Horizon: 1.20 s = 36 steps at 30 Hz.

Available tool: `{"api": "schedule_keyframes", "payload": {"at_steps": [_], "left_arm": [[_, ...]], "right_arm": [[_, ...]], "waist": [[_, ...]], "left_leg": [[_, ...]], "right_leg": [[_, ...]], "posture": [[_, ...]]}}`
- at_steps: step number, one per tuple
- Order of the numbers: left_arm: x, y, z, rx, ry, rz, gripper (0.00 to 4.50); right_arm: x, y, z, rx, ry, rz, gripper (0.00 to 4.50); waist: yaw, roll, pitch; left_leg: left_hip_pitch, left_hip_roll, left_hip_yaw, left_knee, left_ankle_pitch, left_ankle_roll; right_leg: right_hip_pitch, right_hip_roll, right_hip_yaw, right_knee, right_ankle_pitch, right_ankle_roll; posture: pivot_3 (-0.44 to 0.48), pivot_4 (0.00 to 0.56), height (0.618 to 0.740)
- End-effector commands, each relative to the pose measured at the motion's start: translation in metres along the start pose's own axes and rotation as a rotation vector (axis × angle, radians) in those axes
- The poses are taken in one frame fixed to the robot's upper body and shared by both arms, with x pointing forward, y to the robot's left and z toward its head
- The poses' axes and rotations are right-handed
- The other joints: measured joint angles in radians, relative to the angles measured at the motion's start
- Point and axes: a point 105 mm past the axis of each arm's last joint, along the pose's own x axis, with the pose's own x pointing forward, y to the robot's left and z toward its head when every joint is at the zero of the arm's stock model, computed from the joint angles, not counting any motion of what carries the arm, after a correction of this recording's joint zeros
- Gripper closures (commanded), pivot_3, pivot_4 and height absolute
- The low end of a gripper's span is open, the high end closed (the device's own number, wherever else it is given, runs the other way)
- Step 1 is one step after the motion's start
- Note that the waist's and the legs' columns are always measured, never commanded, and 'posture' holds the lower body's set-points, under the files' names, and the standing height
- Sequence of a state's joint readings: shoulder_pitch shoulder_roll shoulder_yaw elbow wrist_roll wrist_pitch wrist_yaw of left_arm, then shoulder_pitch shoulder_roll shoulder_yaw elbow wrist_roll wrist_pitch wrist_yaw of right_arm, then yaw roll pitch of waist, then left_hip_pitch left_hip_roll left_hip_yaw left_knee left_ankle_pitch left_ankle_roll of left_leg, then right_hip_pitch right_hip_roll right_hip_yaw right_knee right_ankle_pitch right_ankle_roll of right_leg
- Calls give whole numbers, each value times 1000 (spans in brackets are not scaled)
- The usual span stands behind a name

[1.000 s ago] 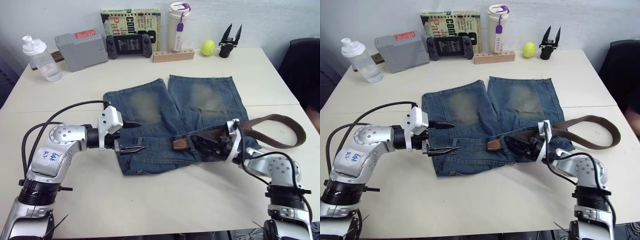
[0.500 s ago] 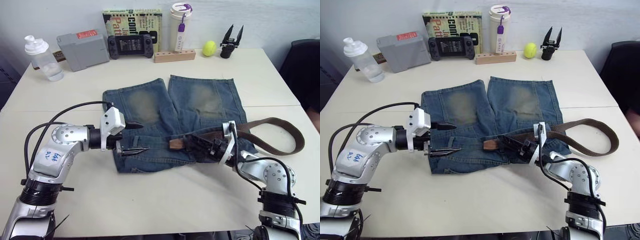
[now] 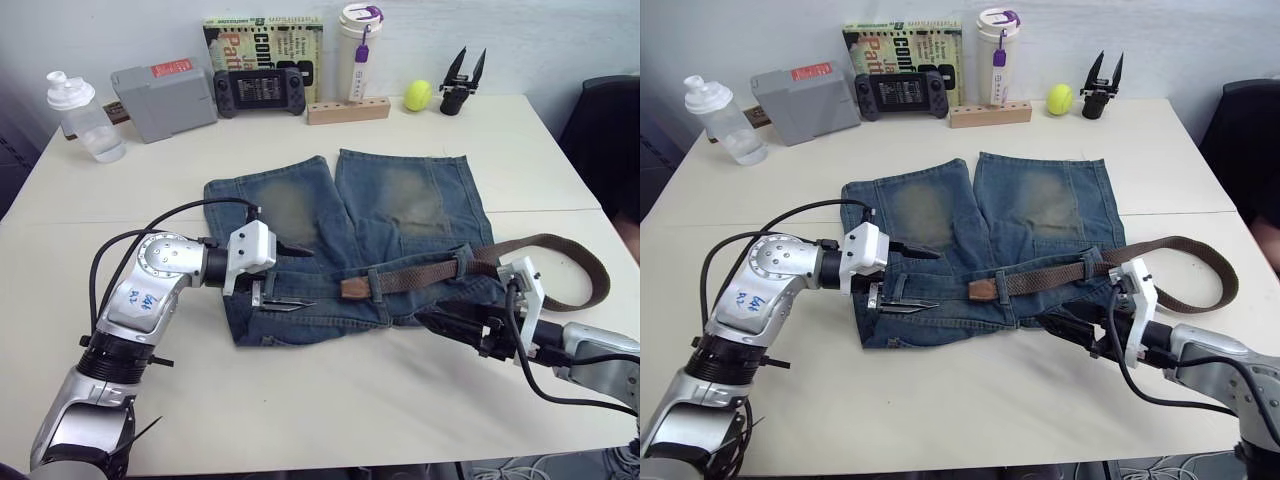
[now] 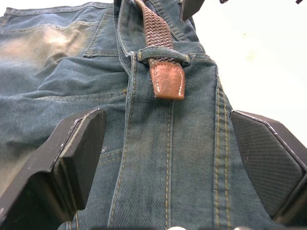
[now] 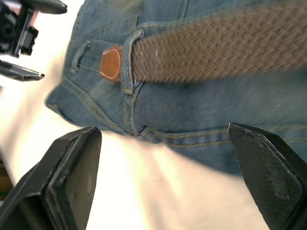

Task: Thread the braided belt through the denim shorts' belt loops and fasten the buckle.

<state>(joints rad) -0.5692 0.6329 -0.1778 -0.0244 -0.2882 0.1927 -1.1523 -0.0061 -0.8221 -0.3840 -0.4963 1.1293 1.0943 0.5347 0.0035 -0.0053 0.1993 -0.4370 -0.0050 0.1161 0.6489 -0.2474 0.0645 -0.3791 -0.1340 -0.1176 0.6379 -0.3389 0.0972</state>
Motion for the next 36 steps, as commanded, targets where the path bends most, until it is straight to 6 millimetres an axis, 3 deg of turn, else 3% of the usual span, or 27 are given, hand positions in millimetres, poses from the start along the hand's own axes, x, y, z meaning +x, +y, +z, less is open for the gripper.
{"api": "schedule_keyframes", "payload": {"at_steps": [1,7,11,16,24,29,36], "left_arm": [[8,4,4,156,17,-29,0],[33,5,-8,357,47,-51,0],[51,8,-1,318,-22,-39,0],[60,12,13,289,-88,-18,0],[69,7,-4,658,31,-61,0],[76,16,10,769,-63,22,0],[76,17,16,894,-127,97,0]], "right_arm": [[-11,-1,10,-471,120,-107,31],[3,0,-6,-766,208,-78,31],[5,2,-1,-741,163,-80,31],[0,-1,1,-734,154,-109,31],[1,1,9,-726,118,-137,31],[2,0,9,-703,106,-144,31],[1,-3,4,-694,123,-156,31]], "waist": [[6,2,1],[23,-2,-1],[26,-3,0],[23,-3,0],[23,-3,0],[27,-3,0],[23,-3,0]], "left_leg": [[0,0,1,1,0,1],[1,0,1,1,0,1],[-1,0,0,4,0,1],[-1,0,-3,6,0,1],[-1,0,-4,7,0,1],[-2,0,-5,9,-1,3],[-2,0,-5,10,-1,4]], "right_leg": [[0,0,1,0,0,1],[1,0,0,-1,1,1],[2,-1,-2,0,1,2],[3,-1,-3,0,1,2],[4,0,-5,0,1,2],[4,-1,-6,0,1,2],[4,-1,-6,1,1,2]], "posture": [[0,150,696],[0,150,696],[0,150,696],[0,150,696],[0,150,696],[0,150,696],[0,150,696]]}}
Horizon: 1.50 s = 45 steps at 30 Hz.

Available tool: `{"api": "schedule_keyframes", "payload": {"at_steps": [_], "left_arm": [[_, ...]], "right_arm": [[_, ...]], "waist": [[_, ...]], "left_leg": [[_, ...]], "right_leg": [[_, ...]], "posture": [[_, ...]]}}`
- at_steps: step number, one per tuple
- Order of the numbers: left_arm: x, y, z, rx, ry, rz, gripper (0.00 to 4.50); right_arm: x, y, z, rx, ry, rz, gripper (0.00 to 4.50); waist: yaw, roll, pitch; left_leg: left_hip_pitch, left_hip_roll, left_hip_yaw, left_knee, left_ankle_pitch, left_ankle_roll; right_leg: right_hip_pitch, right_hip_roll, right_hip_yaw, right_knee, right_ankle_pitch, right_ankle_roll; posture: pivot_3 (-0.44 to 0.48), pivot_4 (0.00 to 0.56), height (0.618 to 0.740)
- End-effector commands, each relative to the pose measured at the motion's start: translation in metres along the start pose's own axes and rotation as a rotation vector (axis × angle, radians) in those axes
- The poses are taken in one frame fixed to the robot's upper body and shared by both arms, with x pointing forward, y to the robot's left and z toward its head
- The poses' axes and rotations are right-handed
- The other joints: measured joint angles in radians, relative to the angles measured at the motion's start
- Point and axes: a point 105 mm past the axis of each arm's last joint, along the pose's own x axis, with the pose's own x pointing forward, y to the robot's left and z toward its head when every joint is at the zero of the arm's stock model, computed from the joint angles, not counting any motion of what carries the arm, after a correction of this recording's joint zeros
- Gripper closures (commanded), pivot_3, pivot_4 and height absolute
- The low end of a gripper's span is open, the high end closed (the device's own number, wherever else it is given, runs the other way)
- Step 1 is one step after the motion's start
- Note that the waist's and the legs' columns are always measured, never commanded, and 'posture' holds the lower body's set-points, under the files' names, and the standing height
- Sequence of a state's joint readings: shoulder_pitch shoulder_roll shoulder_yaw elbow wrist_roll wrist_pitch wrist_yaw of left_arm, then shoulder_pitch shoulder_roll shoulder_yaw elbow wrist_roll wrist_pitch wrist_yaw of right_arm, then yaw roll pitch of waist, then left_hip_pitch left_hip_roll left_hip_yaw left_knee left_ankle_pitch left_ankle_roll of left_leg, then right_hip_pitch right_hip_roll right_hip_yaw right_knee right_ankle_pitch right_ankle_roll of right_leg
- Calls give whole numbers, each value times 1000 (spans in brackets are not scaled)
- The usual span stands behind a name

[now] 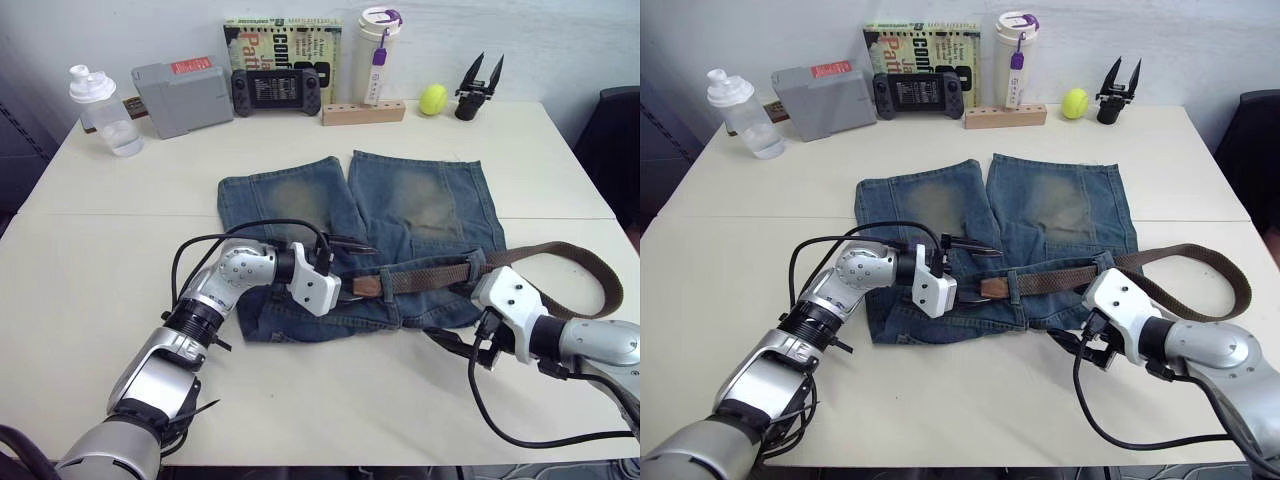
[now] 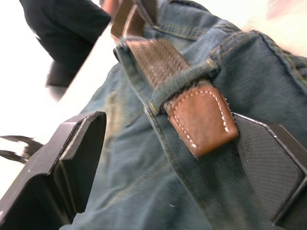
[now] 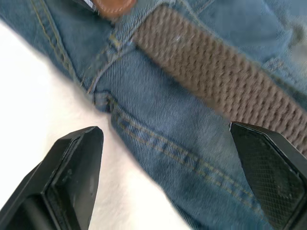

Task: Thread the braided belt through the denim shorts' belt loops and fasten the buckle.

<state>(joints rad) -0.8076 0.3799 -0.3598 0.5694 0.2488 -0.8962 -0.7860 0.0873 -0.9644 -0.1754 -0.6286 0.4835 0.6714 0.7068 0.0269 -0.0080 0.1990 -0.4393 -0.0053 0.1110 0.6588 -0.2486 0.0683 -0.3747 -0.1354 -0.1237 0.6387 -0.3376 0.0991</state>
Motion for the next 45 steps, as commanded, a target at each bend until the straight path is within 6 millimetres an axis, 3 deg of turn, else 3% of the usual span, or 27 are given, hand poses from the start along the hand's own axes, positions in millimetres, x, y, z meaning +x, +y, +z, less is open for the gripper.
{"api": "schedule_keyframes", "payload": {"at_steps": [1,3,6,11,13,14,18,24,25,27,33,35,39,42,45], "left_arm": [[-1,11,7,77,-37,68,0],[1,2,7,83,-46,40,0],[2,0,7,89,-56,40,862],[-1,1,5,125,-46,40,3361],[-2,-1,4,140,-39,29,4183],[-3,-1,4,145,-35,28,4387],[-4,-1,0,150,-18,27,4387],[-8,1,1,140,-14,31,4387],[-9,1,1,137,-10,28,4500],[-11,0,0,133,-2,18,4500],[-11,0,-4,104,23,17,4500],[-11,2,-4,93,29,22,4500],[-17,-4,-6,86,55,-40,4500],[-33,-13,-14,68,120,-103,4500],[-56,-16,-21,20,191,-116,4500]], "right_arm": [[-5,-3,11,-38,-33,-27,31],[-4,-3,8,-25,-26,-26,31],[-3,-4,3,-25,-5,-26,0],[-2,-6,2,-31,-2,-32,0],[-1,-7,2,-34,-2,-32,0],[-1,-8,2,-36,-2,-33,0],[1,-12,2,-51,2,-48,0],[3,-35,-8,-94,64,-167,0],[3,-37,-11,-86,75,-170,417],[4,-36,-14,-61,82,-149,839],[6,-37,-22,174,15,-150,3939],[9,-39,-39,211,84,-175,4465],[14,-47,-67,267,211,-254,4465],[14,-48,-85,288,292,-269,4465],[14,-51,-91,312,318,-275,4465]], "waist": [[0,0,0],[-1,0,0],[1,0,0],[0,0,0],[0,0,0],[0,0,0],[-1,0,0],[-2,0,0],[-2,0,0],[-2,0,0],[-3,0,0],[-3,0,0],[-5,0,-1],[-8,-3,-3],[-12,-11,-12]], "left_leg": [[0,0,0,0,0,0],[0,0,0,1,0,0],[0,0,0,1,0,0],[-1,0,0,3,-1,1],[-1,0,0,3,-1,1],[-1,0,0,3,-1,1],[-1,0,0,4,-1,2],[-1,0,0,4,-1,1],[0,0,0,4,-1,1],[-1,0,0,4,-1,1],[0,0,0,5,-1,1],[0,0,0,5,-1,1],[0,0,0,5,-1,1],[1,0,0,5,-1,1],[2,0,0,5,-1,1]], "right_leg": [[0,0,0,0,0,0],[0,0,0,1,0,0],[0,0,0,1,0,0],[0,0,0,2,0,0],[0,0,0,2,0,0],[0,0,0,2,0,0],[0,0,0,3,0,0],[0,0,-1,4,0,0],[0,0,-1,4,0,0],[0,0,-1,4,0,0],[0,0,-3,5,0,0],[0,-1,-3,5,0,0],[0,-1,-3,5,0,0],[0,-1,-3,6,0,0],[1,-2,-3,6,0,0]], "posture": [[0,150,696],[0,150,696],[0,150,696],[0,150,696],[0,150,696],[0,150,696],[0,150,696],[0,150,696],[0,150,696],[0,150,696],[0,150,696],[0,150,696],[0,150,696],[0,150,696],[0,150,696]]}}
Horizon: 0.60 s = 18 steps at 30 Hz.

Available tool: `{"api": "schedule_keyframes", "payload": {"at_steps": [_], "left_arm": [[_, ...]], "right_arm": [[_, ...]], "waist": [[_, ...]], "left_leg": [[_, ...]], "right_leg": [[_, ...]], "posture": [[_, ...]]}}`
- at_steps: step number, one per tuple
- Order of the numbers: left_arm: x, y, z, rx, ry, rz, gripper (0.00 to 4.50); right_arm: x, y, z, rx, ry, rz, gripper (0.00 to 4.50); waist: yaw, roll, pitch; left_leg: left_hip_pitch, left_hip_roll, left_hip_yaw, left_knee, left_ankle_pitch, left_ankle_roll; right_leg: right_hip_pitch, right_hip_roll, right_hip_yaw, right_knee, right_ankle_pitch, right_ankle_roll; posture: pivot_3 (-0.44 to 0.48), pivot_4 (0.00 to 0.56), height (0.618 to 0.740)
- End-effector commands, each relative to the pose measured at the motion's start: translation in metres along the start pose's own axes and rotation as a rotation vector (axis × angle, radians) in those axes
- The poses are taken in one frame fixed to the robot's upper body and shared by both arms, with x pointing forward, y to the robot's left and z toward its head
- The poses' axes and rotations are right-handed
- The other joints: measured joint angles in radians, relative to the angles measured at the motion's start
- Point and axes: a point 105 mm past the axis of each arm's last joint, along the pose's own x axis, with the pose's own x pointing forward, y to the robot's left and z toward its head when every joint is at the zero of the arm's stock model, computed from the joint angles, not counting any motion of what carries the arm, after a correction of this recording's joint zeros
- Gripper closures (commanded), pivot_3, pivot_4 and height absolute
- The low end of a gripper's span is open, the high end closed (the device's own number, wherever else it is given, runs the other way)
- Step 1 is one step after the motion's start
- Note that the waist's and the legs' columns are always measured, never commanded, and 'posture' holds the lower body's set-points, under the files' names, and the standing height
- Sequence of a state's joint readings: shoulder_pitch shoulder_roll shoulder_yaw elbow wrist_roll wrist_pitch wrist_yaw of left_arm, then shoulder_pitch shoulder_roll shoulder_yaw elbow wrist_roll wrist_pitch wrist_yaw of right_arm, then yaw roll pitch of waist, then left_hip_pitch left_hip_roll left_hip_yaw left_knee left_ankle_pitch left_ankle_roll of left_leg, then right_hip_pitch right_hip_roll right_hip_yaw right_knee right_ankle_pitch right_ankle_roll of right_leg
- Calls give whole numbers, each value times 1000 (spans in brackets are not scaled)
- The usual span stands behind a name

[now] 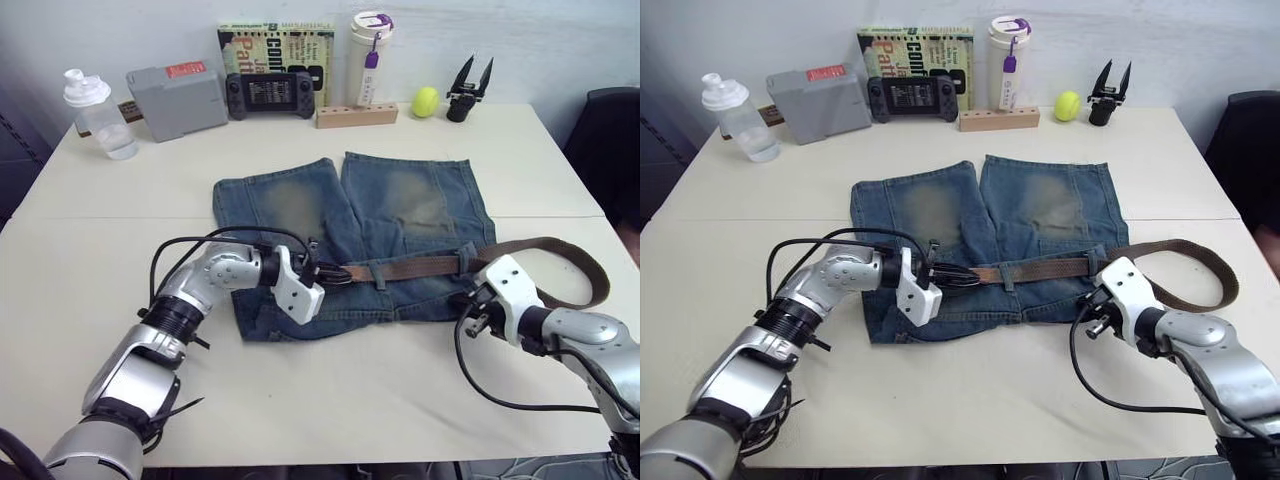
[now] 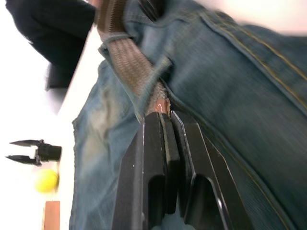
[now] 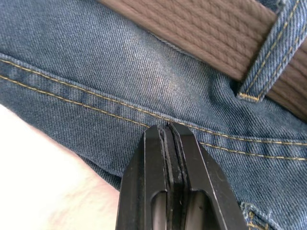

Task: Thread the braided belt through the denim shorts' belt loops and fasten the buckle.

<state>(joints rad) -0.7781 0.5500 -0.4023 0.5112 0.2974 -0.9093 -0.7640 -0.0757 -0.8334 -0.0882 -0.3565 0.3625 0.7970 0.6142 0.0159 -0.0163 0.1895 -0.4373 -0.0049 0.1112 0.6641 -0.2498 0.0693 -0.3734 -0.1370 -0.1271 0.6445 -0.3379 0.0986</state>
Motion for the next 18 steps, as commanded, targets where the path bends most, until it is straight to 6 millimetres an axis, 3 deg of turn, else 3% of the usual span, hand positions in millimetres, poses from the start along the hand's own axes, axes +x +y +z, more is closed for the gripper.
{"api": "schedule_keyframes", "payload": {"at_steps": [1,7,15,17,18], "left_arm": [[-27,-2,-10,-71,73,1,4500],[-58,-3,-11,-225,130,34,4500],[-65,-17,-11,-345,164,9,4500],[-67,-23,-7,-447,126,8,4500],[-70,-23,-6,-512,111,20,4126]], "right_arm": [[1,-20,-44,84,191,-104,4465],[11,-18,-39,83,201,-71,4465],[18,-17,-30,67,178,-47,4465],[17,-16,-28,57,171,-43,4465],[16,-17,-27,52,170,-45,4498]], "waist": [[-3,-4,-3],[-4,-11,-8],[-16,-12,-8],[-17,-12,-8],[-17,-12,-8]], "left_leg": [[1,0,0,0,0,0],[1,-1,-2,0,-5,-5],[3,-1,-1,0,-6,-6],[3,-1,-1,0,-6,-6],[3,-1,-1,0,-6,-6]], "right_leg": [[0,0,0,0,0,0],[1,-4,-2,0,0,0],[3,-4,-3,0,0,0],[4,-4,-3,0,0,0],[4,-4,-3,-1,0,0]], "posture": [[0,150,696],[0,150,696],[0,150,696],[0,150,696],[0,150,696]]}}
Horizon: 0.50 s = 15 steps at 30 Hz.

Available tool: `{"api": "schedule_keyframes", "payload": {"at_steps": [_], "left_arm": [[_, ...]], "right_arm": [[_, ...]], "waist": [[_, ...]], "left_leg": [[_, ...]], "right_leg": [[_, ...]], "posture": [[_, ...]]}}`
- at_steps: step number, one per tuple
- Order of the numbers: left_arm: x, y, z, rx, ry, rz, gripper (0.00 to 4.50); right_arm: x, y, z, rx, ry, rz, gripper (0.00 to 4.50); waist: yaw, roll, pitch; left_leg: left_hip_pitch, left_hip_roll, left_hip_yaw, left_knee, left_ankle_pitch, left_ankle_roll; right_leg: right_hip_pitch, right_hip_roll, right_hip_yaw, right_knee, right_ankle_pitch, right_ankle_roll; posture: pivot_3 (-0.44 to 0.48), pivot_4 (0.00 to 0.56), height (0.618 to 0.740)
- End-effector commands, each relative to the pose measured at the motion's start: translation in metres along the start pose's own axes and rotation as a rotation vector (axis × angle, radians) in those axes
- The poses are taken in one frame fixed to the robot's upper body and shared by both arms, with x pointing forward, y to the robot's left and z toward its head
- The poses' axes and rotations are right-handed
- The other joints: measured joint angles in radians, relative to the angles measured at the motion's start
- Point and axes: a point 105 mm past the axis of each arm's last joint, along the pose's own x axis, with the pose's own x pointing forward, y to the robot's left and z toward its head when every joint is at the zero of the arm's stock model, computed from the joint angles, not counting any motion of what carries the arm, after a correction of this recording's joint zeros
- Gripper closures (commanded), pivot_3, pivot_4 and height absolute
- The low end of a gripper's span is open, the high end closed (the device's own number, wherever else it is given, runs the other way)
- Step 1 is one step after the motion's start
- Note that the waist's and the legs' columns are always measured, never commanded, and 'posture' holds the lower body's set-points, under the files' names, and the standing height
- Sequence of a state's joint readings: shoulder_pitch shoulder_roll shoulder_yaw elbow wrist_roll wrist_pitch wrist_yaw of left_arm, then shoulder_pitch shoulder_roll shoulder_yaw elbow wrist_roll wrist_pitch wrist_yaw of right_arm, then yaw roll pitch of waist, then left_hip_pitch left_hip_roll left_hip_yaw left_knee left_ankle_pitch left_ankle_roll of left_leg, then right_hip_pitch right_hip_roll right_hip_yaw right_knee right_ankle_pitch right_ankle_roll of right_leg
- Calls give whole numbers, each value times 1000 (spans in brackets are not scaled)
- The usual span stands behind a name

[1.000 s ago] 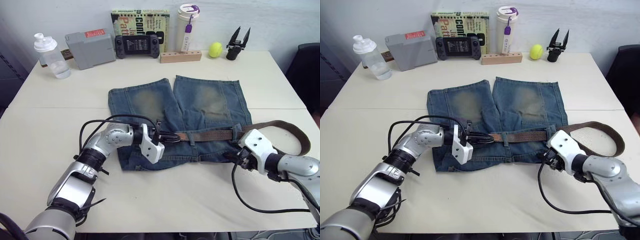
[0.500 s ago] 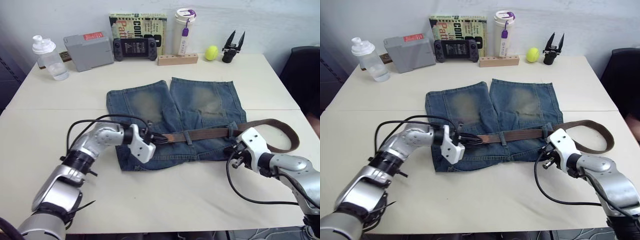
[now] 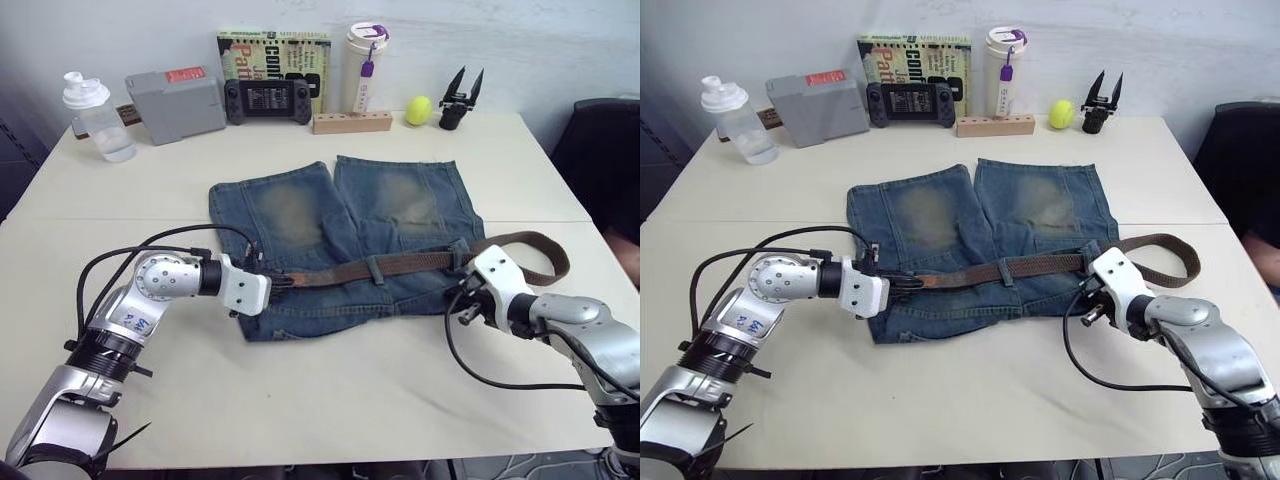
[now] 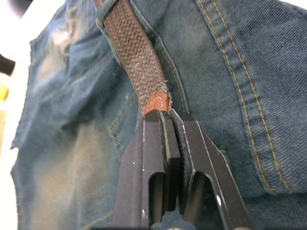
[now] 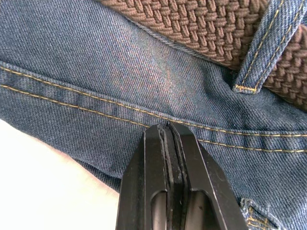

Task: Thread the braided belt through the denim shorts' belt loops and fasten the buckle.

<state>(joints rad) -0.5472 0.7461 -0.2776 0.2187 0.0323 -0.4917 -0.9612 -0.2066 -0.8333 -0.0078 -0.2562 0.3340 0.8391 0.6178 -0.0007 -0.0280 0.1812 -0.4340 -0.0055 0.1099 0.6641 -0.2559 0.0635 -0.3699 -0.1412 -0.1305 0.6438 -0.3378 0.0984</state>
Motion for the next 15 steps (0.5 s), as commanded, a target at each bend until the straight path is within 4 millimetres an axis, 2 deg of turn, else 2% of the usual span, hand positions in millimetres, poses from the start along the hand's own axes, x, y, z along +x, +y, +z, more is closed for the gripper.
{"api": "schedule_keyframes", "payload": {"at_steps": [1,4,7,10,13,15], "left_arm": [[-14,3,6,-173,-69,31,3736],[-28,7,6,-281,-90,56,2665],[-47,7,14,-473,-172,23,1362],[-61,22,21,-604,-249,93,1362],[-67,32,27,-678,-296,141,1362],[-64,37,33,-725,-327,167,1326]], "right_arm": [[1,-9,-33,47,128,-46,4500],[-4,-18,-37,25,141,-77,4500],[-10,-28,-40,-15,148,-106,4500],[-13,-26,-19,-39,34,-73,4500],[-18,-13,7,-121,-105,16,4500],[-31,7,15,-232,-124,139,3817]], "waist": [[-1,0,0],[0,1,0],[5,2,1],[15,3,2],[19,7,4],[22,12,7]], "left_leg": [[0,0,0,0,0,0],[0,0,0,0,-1,0],[0,0,0,0,-1,0],[1,-1,0,0,-1,0],[0,-1,0,0,-1,0],[-2,-2,1,0,-1,0]], "right_leg": [[0,0,0,0,0,0],[-1,0,0,0,0,0],[0,-1,-1,-1,0,0],[1,-2,-1,-2,0,0],[1,-2,-1,-2,0,0],[0,-2,-1,-1,0,1]], "posture": [[0,150,696],[0,150,696],[0,150,696],[0,150,696],[0,150,696],[0,150,696]]}}
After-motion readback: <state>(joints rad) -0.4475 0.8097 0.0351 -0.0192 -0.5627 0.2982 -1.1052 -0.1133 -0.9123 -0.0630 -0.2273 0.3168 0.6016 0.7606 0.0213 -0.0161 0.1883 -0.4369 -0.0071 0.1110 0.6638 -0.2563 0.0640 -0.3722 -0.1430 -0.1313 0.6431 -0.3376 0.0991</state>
